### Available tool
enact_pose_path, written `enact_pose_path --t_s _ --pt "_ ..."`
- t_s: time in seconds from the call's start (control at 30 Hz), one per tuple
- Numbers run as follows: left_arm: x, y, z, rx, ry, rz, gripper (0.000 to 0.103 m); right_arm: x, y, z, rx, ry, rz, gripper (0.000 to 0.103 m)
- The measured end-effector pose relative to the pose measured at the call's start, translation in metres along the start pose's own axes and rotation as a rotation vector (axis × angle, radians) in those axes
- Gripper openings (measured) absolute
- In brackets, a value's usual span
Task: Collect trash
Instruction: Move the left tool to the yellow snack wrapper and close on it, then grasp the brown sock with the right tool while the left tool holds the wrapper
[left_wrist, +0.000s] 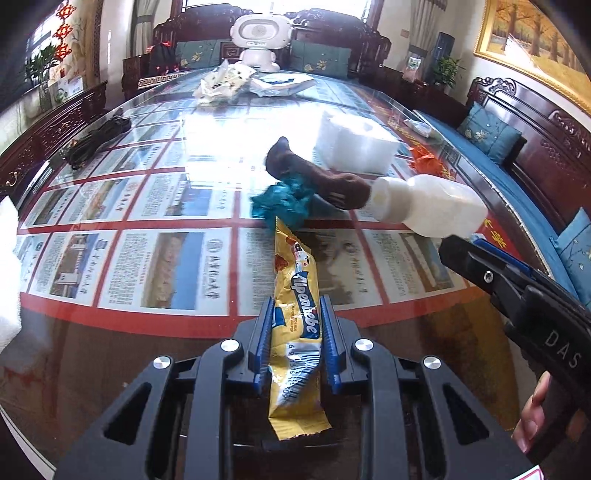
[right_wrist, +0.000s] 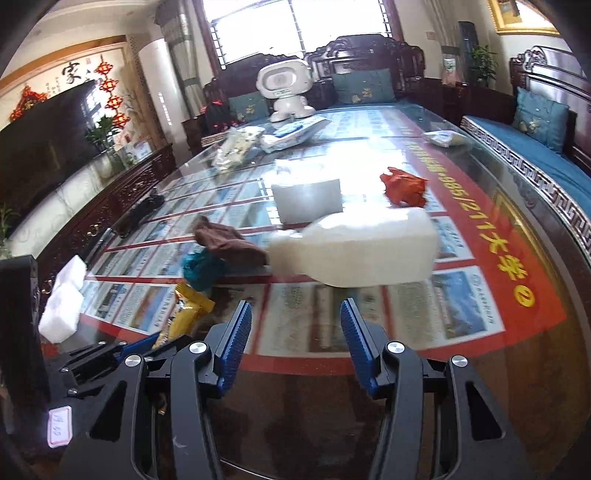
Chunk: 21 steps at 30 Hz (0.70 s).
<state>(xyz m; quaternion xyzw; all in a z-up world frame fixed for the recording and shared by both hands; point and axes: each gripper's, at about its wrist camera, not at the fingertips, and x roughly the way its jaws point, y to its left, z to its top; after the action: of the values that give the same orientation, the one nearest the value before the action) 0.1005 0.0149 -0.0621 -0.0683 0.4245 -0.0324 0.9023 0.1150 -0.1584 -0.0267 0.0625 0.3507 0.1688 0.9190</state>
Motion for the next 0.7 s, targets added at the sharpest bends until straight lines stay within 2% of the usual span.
enact_pose_path --t_s 0.17,0.33,0.5,0.7 --pt "-0.002 0.016 0.002 -0.017 -0.001 0.010 0.025 0.017 0.033 0.019 -0.059 -0.023 0.037 0.050" --pt "-0.002 0.022 0.003 -0.013 0.001 -0.001 0.026 0.046 0.056 0.034 -0.148 -0.015 0.002 0.050" --pt "-0.001 0.026 0.005 -0.019 -0.002 -0.015 0.026 0.071 0.062 0.041 -0.185 0.018 -0.011 0.050" --pt "0.000 0.030 0.006 -0.029 -0.003 -0.027 0.026 0.092 0.057 0.051 -0.152 0.057 0.001 0.050"
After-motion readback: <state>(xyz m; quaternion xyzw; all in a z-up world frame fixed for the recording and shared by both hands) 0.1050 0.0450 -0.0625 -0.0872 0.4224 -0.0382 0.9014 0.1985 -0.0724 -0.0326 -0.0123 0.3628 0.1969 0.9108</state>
